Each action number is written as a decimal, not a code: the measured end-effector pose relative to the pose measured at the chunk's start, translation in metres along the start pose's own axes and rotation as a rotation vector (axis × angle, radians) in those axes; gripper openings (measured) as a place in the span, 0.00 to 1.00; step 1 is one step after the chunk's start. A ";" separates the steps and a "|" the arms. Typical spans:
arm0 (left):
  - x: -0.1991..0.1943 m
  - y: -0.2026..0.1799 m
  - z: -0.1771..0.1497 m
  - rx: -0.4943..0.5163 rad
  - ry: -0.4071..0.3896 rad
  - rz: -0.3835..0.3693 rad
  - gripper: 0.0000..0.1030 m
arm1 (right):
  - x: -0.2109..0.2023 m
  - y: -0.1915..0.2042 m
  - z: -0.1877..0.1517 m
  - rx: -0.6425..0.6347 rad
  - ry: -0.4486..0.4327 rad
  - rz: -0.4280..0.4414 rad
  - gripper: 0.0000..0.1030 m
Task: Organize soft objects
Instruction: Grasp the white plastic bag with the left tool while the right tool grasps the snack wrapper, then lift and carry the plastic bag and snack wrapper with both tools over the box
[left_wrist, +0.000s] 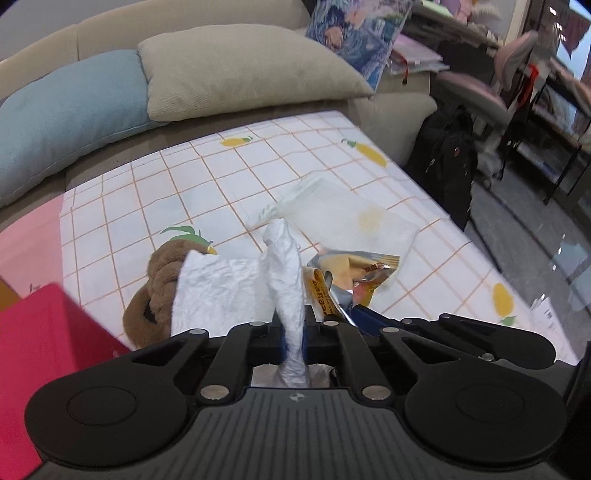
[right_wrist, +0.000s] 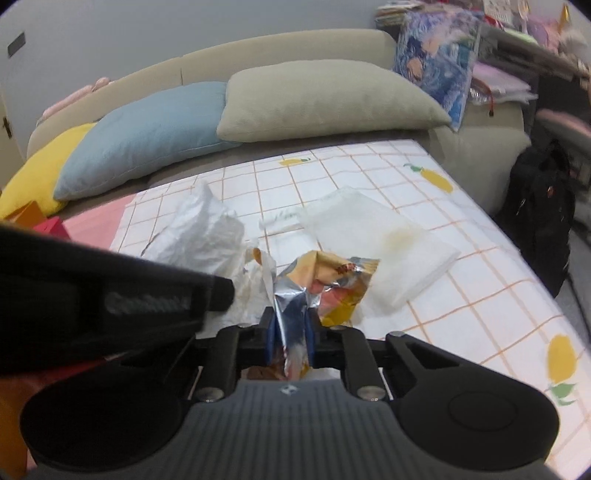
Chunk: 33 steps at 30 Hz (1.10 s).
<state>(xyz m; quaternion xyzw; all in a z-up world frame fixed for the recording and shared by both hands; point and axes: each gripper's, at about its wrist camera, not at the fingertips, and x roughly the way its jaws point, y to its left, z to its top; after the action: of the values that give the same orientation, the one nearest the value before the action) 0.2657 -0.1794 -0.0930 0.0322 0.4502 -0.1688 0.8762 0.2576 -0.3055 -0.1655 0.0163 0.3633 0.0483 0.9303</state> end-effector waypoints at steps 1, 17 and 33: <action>-0.005 0.001 -0.002 -0.005 -0.007 -0.007 0.07 | -0.005 0.001 0.000 -0.011 0.004 0.001 0.05; -0.109 0.002 -0.096 -0.055 0.001 -0.173 0.07 | -0.092 0.001 -0.039 0.073 0.333 0.054 0.03; -0.242 0.052 -0.120 -0.245 -0.209 -0.225 0.07 | -0.106 0.035 -0.053 -0.057 0.279 0.102 0.00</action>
<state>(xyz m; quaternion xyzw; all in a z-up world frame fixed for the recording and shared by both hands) 0.0589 -0.0404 0.0247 -0.1430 0.3748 -0.2122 0.8911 0.1412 -0.2818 -0.1305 0.0017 0.4861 0.1075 0.8673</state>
